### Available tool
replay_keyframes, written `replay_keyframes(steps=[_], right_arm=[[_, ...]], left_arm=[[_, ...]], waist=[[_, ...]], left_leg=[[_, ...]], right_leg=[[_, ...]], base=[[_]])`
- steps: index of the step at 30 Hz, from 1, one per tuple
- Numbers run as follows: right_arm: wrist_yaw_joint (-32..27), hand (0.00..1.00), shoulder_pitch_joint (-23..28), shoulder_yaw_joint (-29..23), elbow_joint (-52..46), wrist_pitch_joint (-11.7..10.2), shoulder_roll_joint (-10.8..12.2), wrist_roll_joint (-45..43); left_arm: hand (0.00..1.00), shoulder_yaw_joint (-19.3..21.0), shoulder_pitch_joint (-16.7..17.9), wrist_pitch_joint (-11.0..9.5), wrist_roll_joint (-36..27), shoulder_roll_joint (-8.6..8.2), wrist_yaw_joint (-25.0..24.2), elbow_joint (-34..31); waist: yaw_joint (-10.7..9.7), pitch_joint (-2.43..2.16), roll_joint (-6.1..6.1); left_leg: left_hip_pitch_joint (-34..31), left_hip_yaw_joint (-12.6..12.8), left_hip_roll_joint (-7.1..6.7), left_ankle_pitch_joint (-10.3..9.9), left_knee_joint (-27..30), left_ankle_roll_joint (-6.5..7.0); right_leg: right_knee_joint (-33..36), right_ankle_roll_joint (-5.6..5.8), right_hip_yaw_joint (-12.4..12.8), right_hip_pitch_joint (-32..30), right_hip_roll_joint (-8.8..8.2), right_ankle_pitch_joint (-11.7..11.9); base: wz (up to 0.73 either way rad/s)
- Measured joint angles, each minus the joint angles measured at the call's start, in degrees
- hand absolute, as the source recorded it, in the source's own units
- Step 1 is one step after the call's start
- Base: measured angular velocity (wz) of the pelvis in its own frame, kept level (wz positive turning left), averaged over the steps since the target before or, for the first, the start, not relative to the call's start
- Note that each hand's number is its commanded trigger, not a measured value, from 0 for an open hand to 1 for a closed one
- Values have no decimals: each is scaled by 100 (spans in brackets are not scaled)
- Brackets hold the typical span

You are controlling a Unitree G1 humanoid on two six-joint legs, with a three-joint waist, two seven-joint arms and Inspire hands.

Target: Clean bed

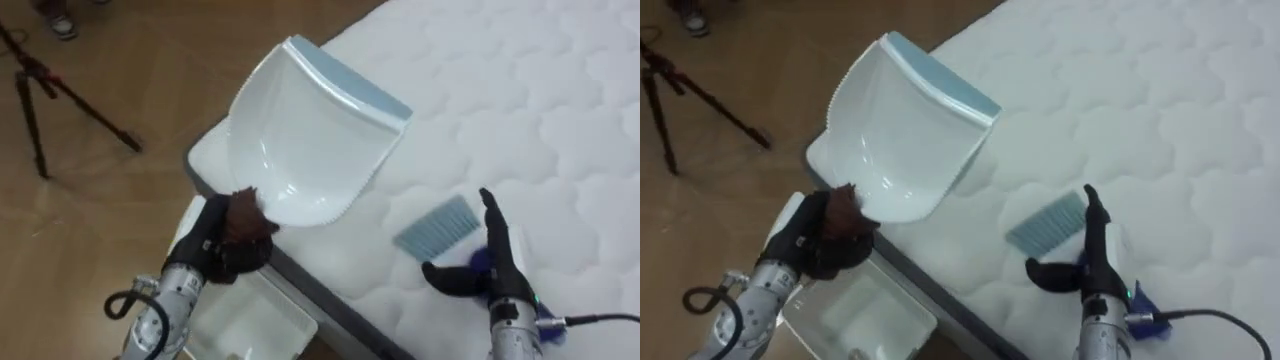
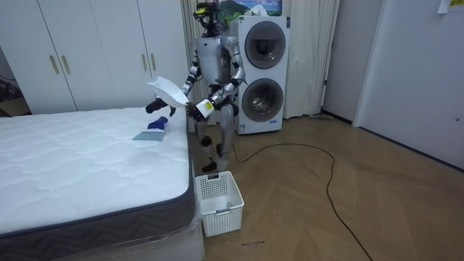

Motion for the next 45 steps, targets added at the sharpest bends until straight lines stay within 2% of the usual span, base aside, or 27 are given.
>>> replay_keyframes(steps=[1, 2, 3, 5, 6, 7, 10, 11, 13, 14, 16, 17, 19, 20, 22, 24, 25, 26, 27, 28, 29, 30, 31, 36, 39, 42, 45], right_arm=[[94, 0, -23, -9, 1, 2, 5, -98], [128, 0, -13, -10, 1, 2, 4, -152], [208, 0, 5, -16, 2, 13, 4, -188], [344, 0, 7, -33, -9, 18, -4, -197], [413, 0, 8, -34, -12, 18, -5, -205], [471, 0, 5, -65, -22, 13, -4, -330], [637, 0, 7, -215, -23, 0, -14, -722], [649, 0, 6, -238, -23, 0, -17, -770], [835, 0, 3, -266, -16, 0, -31, -829], [887, 0, 3, -266, -16, 0, -30, -832], [1100, 0, 2, -307, -16, 1, -38, -823], [1146, 0, 2, -322, -16, 3, -39, -829], [1291, 0, 5, -356, -11, 38, -42, -853], [1311, 0, 12, -353, 11, 36, -42, -844], [1371, 0, 91, -350, 175, 42, -39, -803], [1464, 0, 200, -379, 252, 92, -44, -787], [1518, 0, 273, -388, 279, 155, -42, -770], [1536, 0, 291, -385, 321, 167, -40, -754], [1546, 0, 288, -381, 473, 166, -29, -689], [1553, 0, 287, -383, 542, 167, -28, -636], [1579, 0, 281, -390, 732, 165, -23, -555], [1593, 0, 292, -391, 930, 169, -20, -497], [1653, 0, 335, -392, 991, 231, -24, -459], [1698, 0, 420, -410, 1209, 290, -13, -309], [1704, 0, 413, -478, 1333, 295, 2, -297], [1726, 0, 485, -747, 1647, 327, 20, -180], [1795, 0, 512, -1047, 2146, 476, 25, 123]], left_arm=[[100, 20, 11, -4, 0, -4, 1, 3], [100, 18, 20, -6, 0, -1, -1, 3], [100, 14, 49, -6, 3, -6, -3, 4], [100, -18, 101, -6, 4, -7, -15, 4], [100, -36, 136, -6, 3, -10, -26, 3], [100, -50, 158, -6, 2, -13, -41, 3], [100, -108, 182, -6, 3, -20, -97, 3], [100, -109, 183, -6, 2, -24, -125, 4], [100, -98, 230, -6, 2, -24, -171, 5], [100, -96, 258, -6, 1, -24, -174, 5], [100, -96, 309, -9, 19, -37, -243, 5], [100, -97, 320, -13, 19, -40, -261, 7], [100, -94, 433, -22, 17, -62, -277, 17], [100, -94, 481, -28, 17, -62, -279, 17], [100, -69, 751, -54, 23, -60, -282, 21], [100, -26, 946, -53, 22, -61, -285, 39], [88, 4, 1022, -53, 22, -64, -287, 79], [63, 17, 1049, -53, 18, -64, -286, 111], [11, 41, 1081, -53, 18, -74, -287, 192], [0, 51, 1082, -55, 22, -79, -287, 231], [0, 79, 1085, -54, 37, -92, -287, 316], [0, 116, 1093, -54, 67, -92, -286, 365], [0, 148, 1103, -54, 103, -78, -279, 398], [0, 220, 1098, -79, 107, -76, -284, 977], [0, 312, 1125, -30, 123, -98, -319, 1490], [0, 483, 1317, -18, 115, -148, -324, 1689], [0, 626, 1358, -26, 107, -173, -320, 2131]], waist=[[-33, 2, 29], [-54, -3, 35], [-162, -7, 31], [-236, -23, 56], [-246, -39, 84], [-236, -44, 106], [-428, -73, 154], [-442, -82, 153], [-441, -83, 152], [-435, -84, 152], [-427, -86, 158], [-417, -85, 160], [-350, -82, 170], [-340, -83, 179], [-298, -72, 218], [-307, -70, 269], [-304, -58, 280], [-300, -55, 285], [-304, -54, 298], [-305, -46, 301], [-313, -39, 294], [-313, -35, 291], [-303, -33, 289], [-322, -23, 304], [-323, -17, 303], [-351, -14, 314], [-320, -24, 312]], left_leg=[[-118, -257, 156, 1, 206, -14], [-161, -395, 207, 17, 276, -37], [-182, -562, 301, 50, 408, -88], [-199, -813, 468, 98, 576, -170], [-220, -1012, 588, 134, 668, -231], [-245, -1326, 628, 184, 705, -317], [-206, -1755, 623, 321, 598, -539], [-192, -1803, 617, 346, 571, -574], [-62, -2316, 546, 432, 477, -725], [-34, -2464, 533, 446, 480, -769], [73, -3091, 497, 473, 427, -998], [103, -3205, 493, 482, 393, -1031], [237, -3408, 526, 519, 355, -1104], [262, -3487, 535, 527, 352, -1117], [418, -3886, 534, 524, 301, -1167], [476, -4196, 534, 490, 298, -1225], [522, -4290, 532, 485, 293, -1234], [537, -4300, 532, 485, 296, -1234], [541, -4360, 525, 473, 293, -1255], [538, -4450, 479, 455, 263, -1280], [541, -4597, 334, 420, 158, -1326], [554, -4623, 247, 414, 13, -1327], [651, -4623, 227, 417, -131, -1330], [913, -4626, 217, 407, -354, -1341], [936, -4838, 203, 407, -357, -1341], [1067, -4914, 197, 408, -510, -1342], [1230, -4916, 173, 408, -685, -1341]], right_leg=[[-39, -20, 17, -57, 95, 18], [-34, -68, 56, -77, 153, 19], [-37, -175, 105, -77, 244, -22], [-98, -239, 204, -68, 417, -29], [-160, -297, 220, -65, 517, 1], [-188, -377, 287, -95, 600, 49], [-219, -511, 469, -149, 757, 90], [-214, -537, 554, -182, 790, 100], [-208, -681, 852, -210, 954, 200], [-209, -711, 931, -200, 998, 212], [-211, -808, 1303, -217, 1234, 235], [-214, -837, 1391, -227, 1288, 238], [-219, -977, 1768, -268, 1472, 279], [-228, -1035, 1853, -269, 1517, 303], [-275, -1130, 2206, -215, 1714, 347], [-268, -1181, 2394, -190, 1835, 334], [-257, -1207, 2515, -190, 1891, 323], [-258, -1218, 2577, -187, 1915, 322], [-241, -1236, 2698, -170, 1958, 328], [-234, -1238, 2742, -172, 1962, 329], [-230, -1237, 2846, -173, 1961, 329], [-234, -1233, 2886, -180, 1961, 327], [-242, -1221, 2910, -192, 1976, 320], [-380, -1208, 2860, -33, 1993, 316], [-463, -1203, 2861, 14, 2001, 311], [-512, -1187, 2837, 111, 2001, 300], [-587, -1134, 2823, 230, 1981, 262]], base=[[-83], [-55], [-42], [-59], [-89], [-88], [-59], [-71], [-93], [-90], [-86], [-89], [-93], [-91], [-79], [-65], [-58], [-53], [-38], [-38], [-28], [-28], [-19], [-6], [2], [13], [16]])
